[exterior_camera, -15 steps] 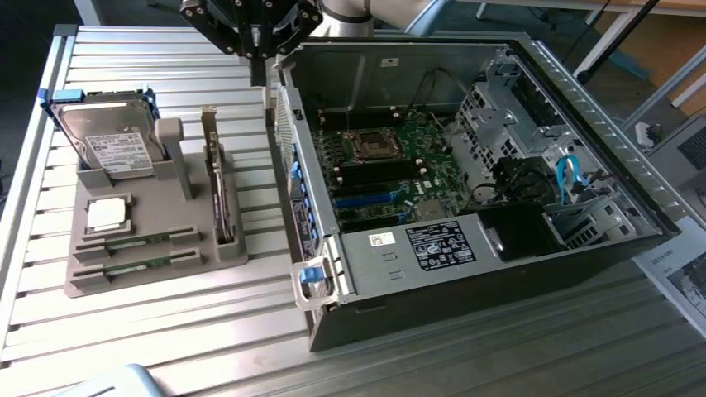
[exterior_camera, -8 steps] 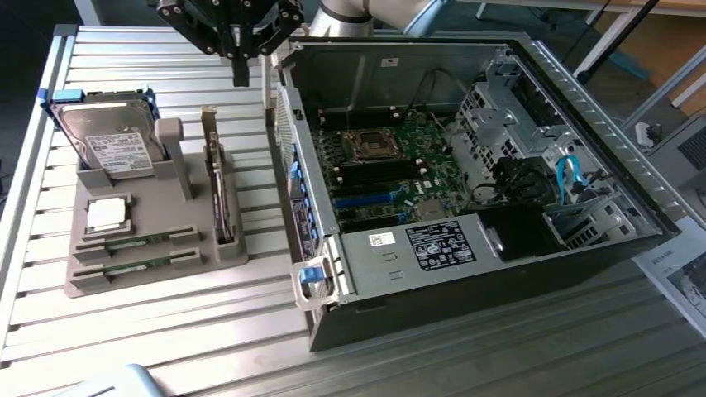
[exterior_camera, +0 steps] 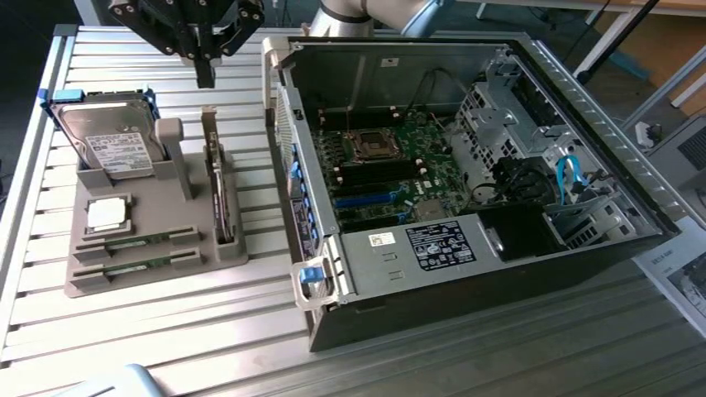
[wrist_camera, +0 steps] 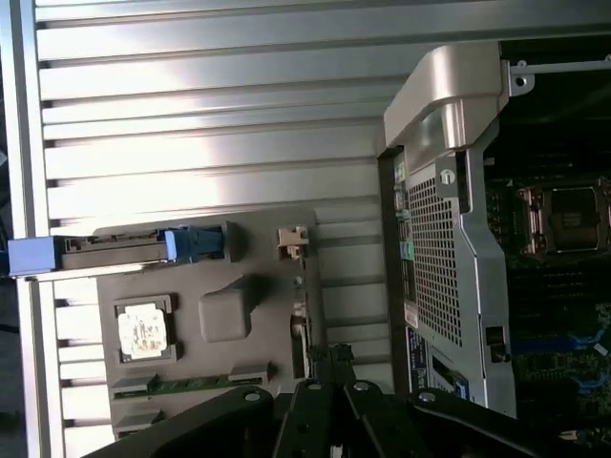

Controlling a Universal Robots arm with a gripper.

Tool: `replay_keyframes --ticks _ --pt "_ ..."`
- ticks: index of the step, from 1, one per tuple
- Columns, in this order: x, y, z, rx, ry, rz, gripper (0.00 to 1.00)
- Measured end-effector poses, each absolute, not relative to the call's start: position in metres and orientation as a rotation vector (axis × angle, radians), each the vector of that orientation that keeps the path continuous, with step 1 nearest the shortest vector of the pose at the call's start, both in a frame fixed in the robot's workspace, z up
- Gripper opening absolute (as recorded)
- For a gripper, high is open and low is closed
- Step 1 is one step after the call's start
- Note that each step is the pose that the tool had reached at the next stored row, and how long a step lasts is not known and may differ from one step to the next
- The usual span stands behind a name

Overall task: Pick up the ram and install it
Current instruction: 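Reach for the ram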

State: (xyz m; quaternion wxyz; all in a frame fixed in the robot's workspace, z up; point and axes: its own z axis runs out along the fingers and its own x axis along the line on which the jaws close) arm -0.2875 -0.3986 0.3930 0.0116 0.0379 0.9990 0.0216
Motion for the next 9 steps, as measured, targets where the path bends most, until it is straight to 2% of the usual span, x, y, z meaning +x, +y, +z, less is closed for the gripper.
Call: replay_keyframes --ticks 9 --pt "-0.324 -0.398 0.393 0.118 3.120 0.067 0.10"
